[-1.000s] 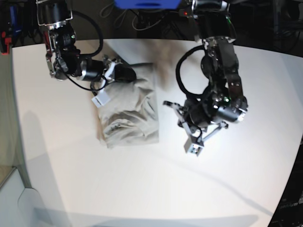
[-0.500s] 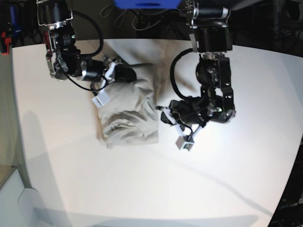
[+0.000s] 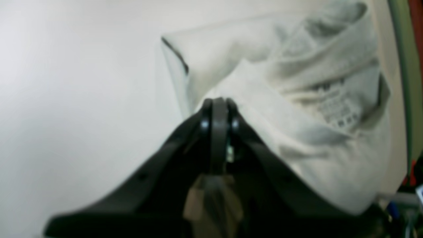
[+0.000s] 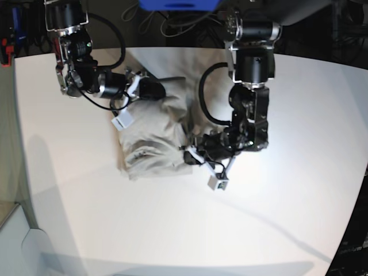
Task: Layout the t-shirt on the table in an organized manner, then fold the t-shirt properly
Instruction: 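Pat the bundle sides with both grippers to flatten it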
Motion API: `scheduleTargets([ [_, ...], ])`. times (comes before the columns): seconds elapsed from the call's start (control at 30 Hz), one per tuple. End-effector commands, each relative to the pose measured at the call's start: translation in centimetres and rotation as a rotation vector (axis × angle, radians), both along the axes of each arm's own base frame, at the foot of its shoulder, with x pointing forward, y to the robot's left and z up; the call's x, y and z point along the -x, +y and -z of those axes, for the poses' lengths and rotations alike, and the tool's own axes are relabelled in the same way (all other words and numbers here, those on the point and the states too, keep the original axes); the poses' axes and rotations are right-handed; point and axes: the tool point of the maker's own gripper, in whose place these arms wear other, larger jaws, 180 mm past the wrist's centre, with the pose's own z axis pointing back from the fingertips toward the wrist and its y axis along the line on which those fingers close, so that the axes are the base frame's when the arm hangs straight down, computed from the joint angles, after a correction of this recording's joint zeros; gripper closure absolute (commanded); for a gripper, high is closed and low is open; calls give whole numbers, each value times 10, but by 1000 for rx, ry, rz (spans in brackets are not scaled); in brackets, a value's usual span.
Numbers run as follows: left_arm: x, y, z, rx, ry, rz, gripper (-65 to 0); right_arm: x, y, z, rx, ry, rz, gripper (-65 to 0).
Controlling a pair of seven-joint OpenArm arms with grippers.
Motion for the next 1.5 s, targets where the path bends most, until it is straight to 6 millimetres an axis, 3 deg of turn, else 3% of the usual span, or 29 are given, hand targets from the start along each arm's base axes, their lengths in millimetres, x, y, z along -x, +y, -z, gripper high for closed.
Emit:
scheduleTargets([
  [0.0,-23,3,-19,25,-63,-31,-1,-7,-2,-7,1,-35,-8,0],
  [0.17,-53,43,-13,-6,-66,-197,-1,-6,-4,-6,10,-33,-11,0],
  [0.4,-87,116,-63,143,-79,-331,-1,-7,-7,4,99,-44,-41,0],
  [0.53,-88,132,-91,190,-108,-315,-1,-7,-6,4,96,-44,-41,0],
  [0.8,-44,147,-77,99,-52,-245,-1,-17,-6,-3,96,-72,-40,0],
  [1.0,-8,136,-67,68,-31,-196,-1,-25,0,-34,99,-184,-63,0],
  [1.23,2,82,-103,217,-121,-146,-1,-25,2,-69,151,-296,-125,0],
  [1.37,2,50,-113,319,-126,-132,-1,-35,-14,-85,204,-365,-133,0],
  [1.47,3,40,-114,343,-122,-128,-1,-54,-35,-98,237,-408,-85,0],
])
